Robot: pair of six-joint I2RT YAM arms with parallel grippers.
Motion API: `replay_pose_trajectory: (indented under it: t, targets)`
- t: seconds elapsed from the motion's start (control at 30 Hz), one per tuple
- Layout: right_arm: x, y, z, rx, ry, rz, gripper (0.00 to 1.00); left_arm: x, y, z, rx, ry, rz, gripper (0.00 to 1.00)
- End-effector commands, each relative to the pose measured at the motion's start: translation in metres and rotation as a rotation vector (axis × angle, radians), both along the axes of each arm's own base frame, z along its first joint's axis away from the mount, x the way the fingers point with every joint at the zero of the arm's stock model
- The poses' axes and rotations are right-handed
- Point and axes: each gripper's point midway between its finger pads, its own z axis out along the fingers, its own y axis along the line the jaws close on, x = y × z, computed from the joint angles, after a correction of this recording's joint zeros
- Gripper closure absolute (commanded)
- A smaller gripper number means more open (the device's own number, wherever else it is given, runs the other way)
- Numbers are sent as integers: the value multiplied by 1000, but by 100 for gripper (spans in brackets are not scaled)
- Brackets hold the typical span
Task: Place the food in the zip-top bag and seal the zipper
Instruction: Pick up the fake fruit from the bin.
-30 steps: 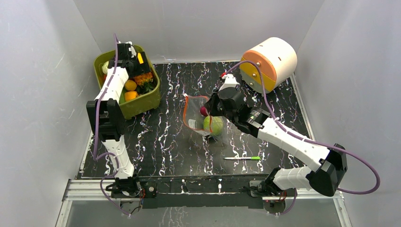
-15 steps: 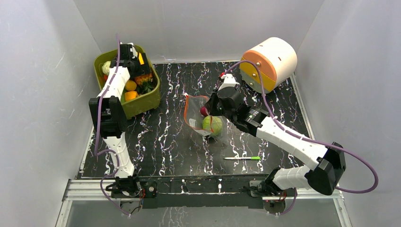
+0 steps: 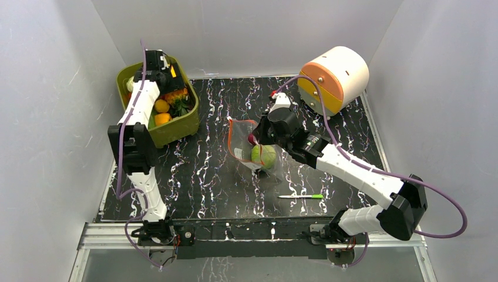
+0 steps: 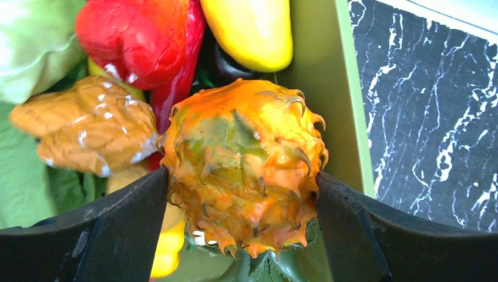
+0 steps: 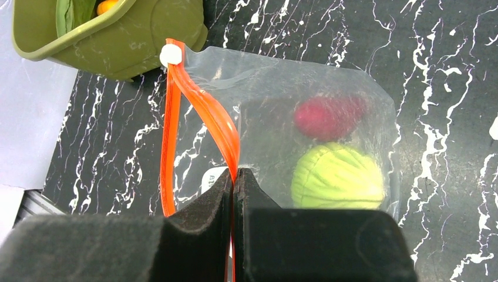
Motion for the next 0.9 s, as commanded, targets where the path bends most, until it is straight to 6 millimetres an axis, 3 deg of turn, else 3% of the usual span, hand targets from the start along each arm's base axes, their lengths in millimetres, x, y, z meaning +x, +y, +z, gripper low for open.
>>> replay_pose_trajectory:
  t: [0.0, 0.3, 0.63, 0.87]
  targets:
    - [-1, -2, 40, 91, -66, -11, 100, -33, 0, 78, -2, -126, 33, 53]
    - [-4, -7, 42, 102, -64, -22, 100, -69, -10, 112, -45, -169, 6, 54]
    - [7, -13, 45, 93, -78, -95, 100, -122, -46, 123, -200, -145, -106, 55]
    - [13, -7, 50, 98, -75, -101, 100, -144, -49, 135, -189, -172, -138, 55]
